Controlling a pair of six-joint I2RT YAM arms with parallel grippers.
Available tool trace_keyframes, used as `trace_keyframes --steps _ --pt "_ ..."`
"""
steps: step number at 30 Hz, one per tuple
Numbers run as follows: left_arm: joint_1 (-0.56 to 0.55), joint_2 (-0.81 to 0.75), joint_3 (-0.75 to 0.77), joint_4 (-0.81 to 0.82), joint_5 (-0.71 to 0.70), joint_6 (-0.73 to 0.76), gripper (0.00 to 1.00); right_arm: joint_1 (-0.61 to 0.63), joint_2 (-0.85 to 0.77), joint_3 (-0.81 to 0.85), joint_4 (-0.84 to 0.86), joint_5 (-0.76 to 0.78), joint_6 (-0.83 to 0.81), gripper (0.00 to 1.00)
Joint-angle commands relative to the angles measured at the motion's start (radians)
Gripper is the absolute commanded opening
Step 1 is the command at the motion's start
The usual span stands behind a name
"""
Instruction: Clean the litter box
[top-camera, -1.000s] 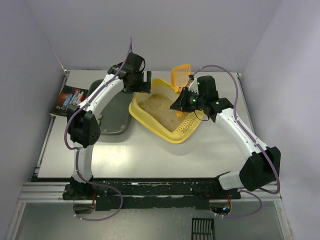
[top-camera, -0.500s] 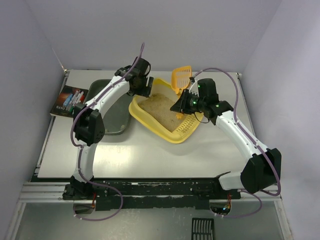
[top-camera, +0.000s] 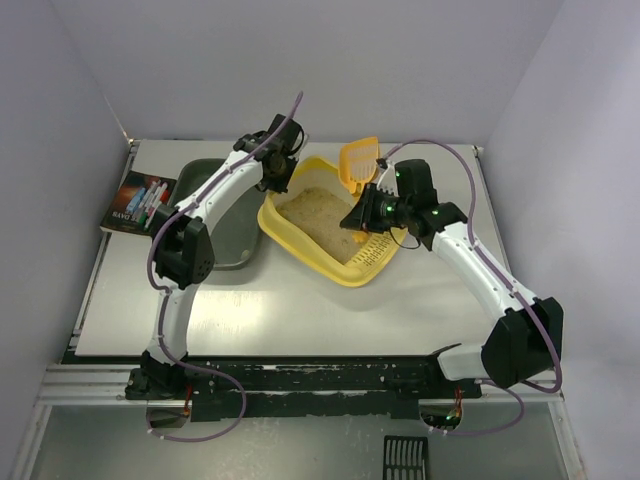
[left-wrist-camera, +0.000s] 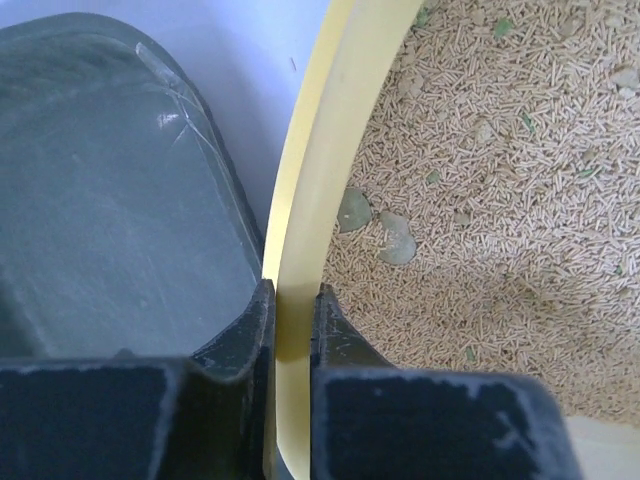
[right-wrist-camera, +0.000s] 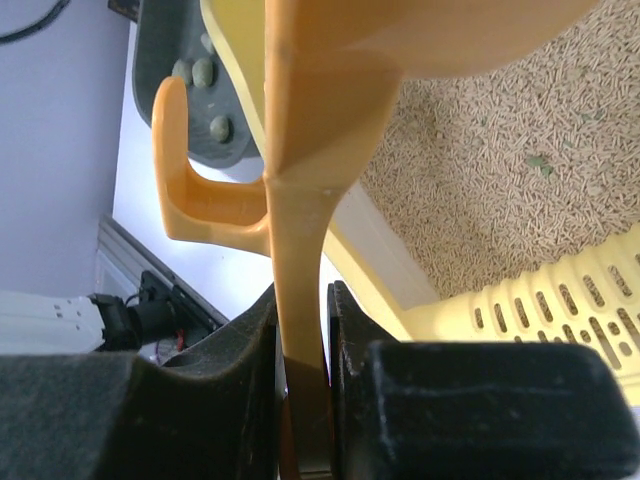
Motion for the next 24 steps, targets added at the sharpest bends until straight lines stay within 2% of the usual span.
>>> trace_keyframes --steps 1,7,12,19,24 --pt "-0.003 0.047 0.068 -0.020 0.047 0.044 0.07 -0.011 -0.001 0.053 -0.137 -0.057 -0.076 0.00" --pt "-0.013 0.092 0.152 0.008 0.131 0.158 0.07 -0.015 -0.058 0.006 -0.210 -0.031 -0.109 0.00" --pt "-0.029 0.110 0.183 0.050 0.225 0.287 0.07 -0.017 -0.085 -0.035 -0.196 -0.067 -0.089 0.00" --pt "-0.061 0.101 0.177 0.117 0.382 0.457 0.07 -0.018 -0.024 -0.035 -0.285 -0.156 -0.176 0.00" --pt "-0.076 0.092 0.159 0.164 0.472 0.531 0.07 -0.016 0.051 -0.003 -0.411 -0.090 -0.203 0.00"
